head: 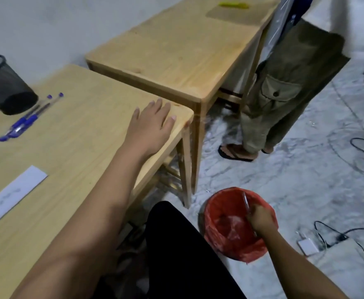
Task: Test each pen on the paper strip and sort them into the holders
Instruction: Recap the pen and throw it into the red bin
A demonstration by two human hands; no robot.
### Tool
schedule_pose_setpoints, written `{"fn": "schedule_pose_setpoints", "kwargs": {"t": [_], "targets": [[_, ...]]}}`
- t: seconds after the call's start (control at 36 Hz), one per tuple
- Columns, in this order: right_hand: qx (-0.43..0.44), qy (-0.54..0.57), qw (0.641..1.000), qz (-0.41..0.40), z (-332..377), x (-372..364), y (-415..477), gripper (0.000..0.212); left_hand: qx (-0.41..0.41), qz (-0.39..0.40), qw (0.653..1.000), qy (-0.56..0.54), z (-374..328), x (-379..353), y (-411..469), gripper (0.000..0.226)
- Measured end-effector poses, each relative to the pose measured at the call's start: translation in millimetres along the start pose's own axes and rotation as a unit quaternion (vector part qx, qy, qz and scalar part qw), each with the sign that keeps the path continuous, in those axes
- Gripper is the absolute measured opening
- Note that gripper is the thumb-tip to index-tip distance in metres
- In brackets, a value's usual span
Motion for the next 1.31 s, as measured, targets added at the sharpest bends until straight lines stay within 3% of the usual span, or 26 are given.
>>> {"fn": "schedule_pose_setpoints", "kwargs": {"t": [0.31,0.69,0.81,1.08,1.17,1.31], "targets": [[-0.027,0.059,0.998,-0.027,7,-2,20,0.046,-0.006,-0.009,1.0,-0.009,2,4,12,0.05],[-0.005,0.026,0.998,-0.062,22,28,23,0.033,0.003,-0.012,1.0,-0.017,3,0,6,0.051],[0.014,0.051,0.995,-0.088,41,61,19,0.044,-0.003,-0.001,1.0,-0.025,1,8,2,0.053],[0.118,0.088,0.973,-0.176,145,167,-13,0.036,0.058,0.022,0.996,-0.063,40,66,-22,0.058],[0.167,0.102,0.961,-0.196,192,192,-28,0.043,0.07,0.005,0.996,-0.047,66,95,-28,0.06],[0.259,0.161,0.938,-0.165,282,207,-58,0.04,0.098,-0.032,0.994,-0.017,114,137,-49,0.059]]}}
Point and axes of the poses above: each hand's wrist, its own y-axis towards the middle knuckle, its own x-axis out of the back of the hand, z = x × y, the point moved 5 cm from there along y, towards the middle knuckle, and after that the axes turned 13 degrees about -z, right-handed, at the moved point
